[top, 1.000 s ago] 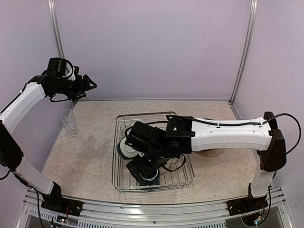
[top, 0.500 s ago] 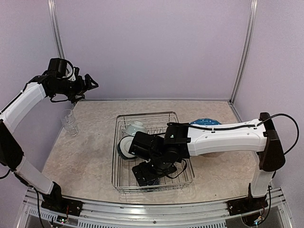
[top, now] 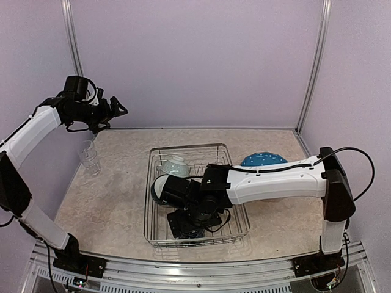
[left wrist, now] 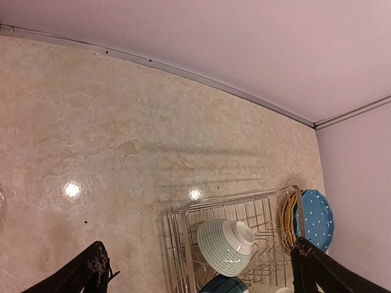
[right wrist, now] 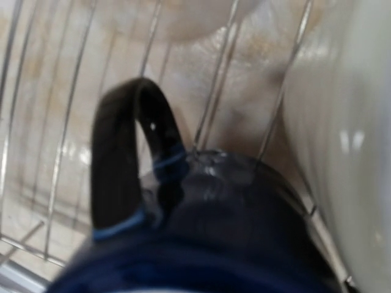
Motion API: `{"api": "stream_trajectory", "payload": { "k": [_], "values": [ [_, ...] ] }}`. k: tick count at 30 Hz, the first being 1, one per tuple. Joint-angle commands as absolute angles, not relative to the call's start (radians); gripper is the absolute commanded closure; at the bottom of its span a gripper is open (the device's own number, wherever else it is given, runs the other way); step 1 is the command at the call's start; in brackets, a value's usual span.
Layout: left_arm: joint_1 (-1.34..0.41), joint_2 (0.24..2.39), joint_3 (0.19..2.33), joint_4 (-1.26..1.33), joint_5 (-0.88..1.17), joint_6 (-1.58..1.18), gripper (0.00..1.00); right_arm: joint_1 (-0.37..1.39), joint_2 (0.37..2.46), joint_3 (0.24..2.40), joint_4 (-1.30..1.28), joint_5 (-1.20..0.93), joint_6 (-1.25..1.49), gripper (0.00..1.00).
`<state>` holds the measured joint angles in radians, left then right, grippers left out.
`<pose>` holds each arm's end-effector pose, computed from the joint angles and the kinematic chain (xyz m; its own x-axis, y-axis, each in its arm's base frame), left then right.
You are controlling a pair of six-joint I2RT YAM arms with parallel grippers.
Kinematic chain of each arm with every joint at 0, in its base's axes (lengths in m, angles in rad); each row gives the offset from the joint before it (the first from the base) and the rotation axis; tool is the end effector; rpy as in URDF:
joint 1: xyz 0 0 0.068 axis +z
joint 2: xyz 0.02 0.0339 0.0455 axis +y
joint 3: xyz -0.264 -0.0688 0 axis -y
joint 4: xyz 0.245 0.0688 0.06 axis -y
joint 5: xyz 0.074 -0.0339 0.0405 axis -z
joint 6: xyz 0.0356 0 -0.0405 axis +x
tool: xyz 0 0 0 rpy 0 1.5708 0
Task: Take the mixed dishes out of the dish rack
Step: Grab the cup from the dish rack.
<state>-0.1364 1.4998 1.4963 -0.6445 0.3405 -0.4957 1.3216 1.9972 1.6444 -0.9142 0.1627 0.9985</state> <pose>0.3275 -0.0570 0.3711 -0.7124 -0.3548 -0.6054 0.0604 0.8286 -0.5565 0.1073 0.3983 0.2214 -0.9213 -0.2567 -0.2919 -0.3136 0.9346 0.1678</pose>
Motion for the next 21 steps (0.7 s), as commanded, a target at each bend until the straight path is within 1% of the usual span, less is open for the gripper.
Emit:
{"api": "stream_trajectory", "payload": {
  "k": [1, 4, 7, 13, 17, 21],
  "values": [
    [-0.14, 1.517, 1.52, -0.669, 0.347, -0.486, 0.01, 1.316, 2.019, 1.633, -0.875, 0.199, 1.008, 0.05],
    [-0.151, 1.519, 1.521, -0.675, 0.319, -0.474, 0.01, 1.317, 2.015, 1.626, -0.864, 0.194, 0.997, 0.1],
    [-0.153, 1.529, 1.529, -0.684, 0.319, -0.472, 0.01, 1.318, 1.993, 1.617, -0.849, 0.2, 0.981, 0.23],
    [-0.16, 1.53, 1.53, -0.687, 0.31, -0.468, 0.01, 1.32, 1.936, 1.595, -0.732, 0.196, 0.895, 0.47],
    [-0.166, 1.537, 1.53, -0.689, 0.298, -0.462, 0.01, 1.321, 1.904, 1.576, -0.706, 0.221, 0.884, 0.66],
    [-0.166, 1.543, 1.533, -0.689, 0.315, -0.468, 0.01, 1.322, 1.877, 1.557, -0.662, 0.215, 0.859, 0.87]
  ]
}}
